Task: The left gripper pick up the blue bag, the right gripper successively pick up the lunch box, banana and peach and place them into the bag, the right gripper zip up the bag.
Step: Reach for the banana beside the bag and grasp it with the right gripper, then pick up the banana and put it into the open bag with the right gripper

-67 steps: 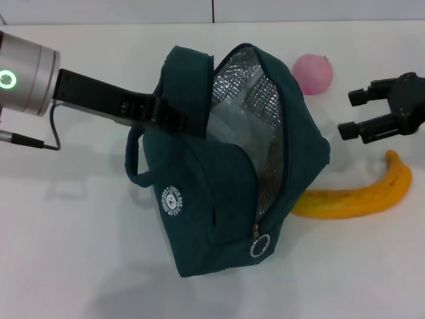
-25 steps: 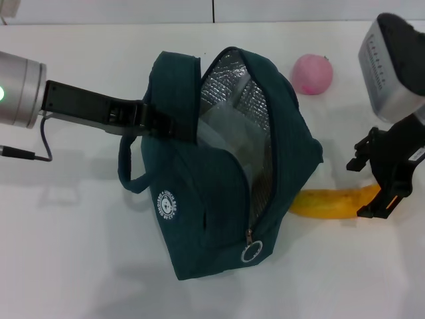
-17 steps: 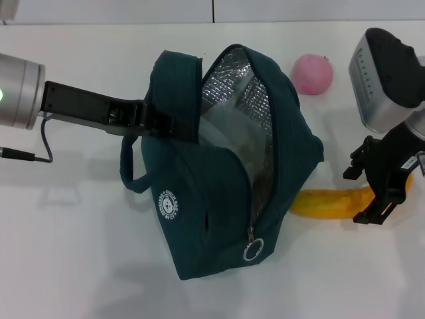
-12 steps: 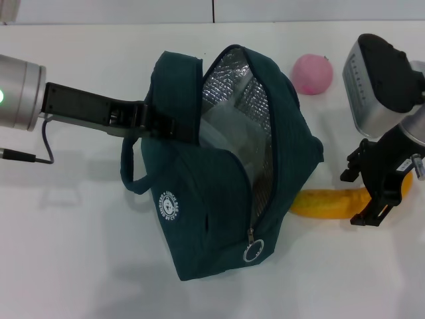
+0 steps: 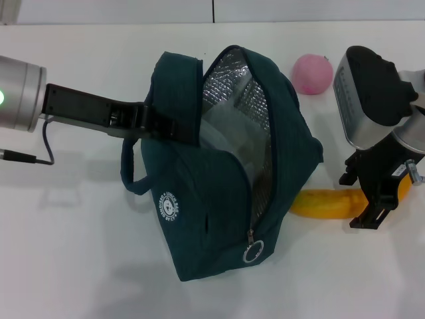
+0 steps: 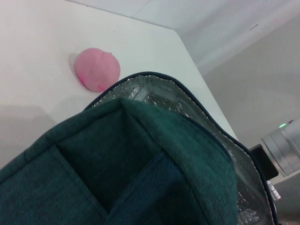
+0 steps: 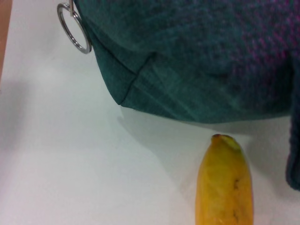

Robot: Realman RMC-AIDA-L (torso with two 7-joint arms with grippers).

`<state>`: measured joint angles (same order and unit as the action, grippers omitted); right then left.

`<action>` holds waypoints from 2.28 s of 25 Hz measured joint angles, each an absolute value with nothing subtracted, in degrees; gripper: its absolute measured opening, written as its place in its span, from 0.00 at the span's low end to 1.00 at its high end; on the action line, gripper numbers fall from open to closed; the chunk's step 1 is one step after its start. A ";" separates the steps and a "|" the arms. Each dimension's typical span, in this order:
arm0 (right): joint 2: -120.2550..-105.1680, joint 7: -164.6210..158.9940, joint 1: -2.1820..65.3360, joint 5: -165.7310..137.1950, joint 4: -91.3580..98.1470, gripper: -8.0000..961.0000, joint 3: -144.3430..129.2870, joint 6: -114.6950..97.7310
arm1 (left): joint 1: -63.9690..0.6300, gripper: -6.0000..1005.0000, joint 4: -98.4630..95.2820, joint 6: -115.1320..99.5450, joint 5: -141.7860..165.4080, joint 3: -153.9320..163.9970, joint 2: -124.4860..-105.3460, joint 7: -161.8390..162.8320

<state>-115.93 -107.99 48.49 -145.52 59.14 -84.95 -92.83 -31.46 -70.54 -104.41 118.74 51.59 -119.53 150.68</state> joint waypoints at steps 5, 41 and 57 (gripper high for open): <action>-115.98 -108.32 48.53 -145.57 58.64 0.79 -85.50 -92.17 | -31.55 0.05 -70.27 -104.41 118.73 51.59 -119.47 150.49; -114.82 -112.40 48.91 -148.73 67.53 0.44 -59.53 -97.63 | -31.50 0.05 -70.32 -104.51 118.70 51.33 -119.26 150.30; -115.23 -115.87 45.89 -109.84 72.65 0.44 -50.62 -99.55 | -31.38 0.06 -70.41 -104.79 117.36 51.33 -119.27 150.40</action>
<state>-115.23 -115.87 45.89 -109.85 72.65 -50.62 -99.55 -31.38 -70.41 -104.79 117.36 51.33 -119.27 150.40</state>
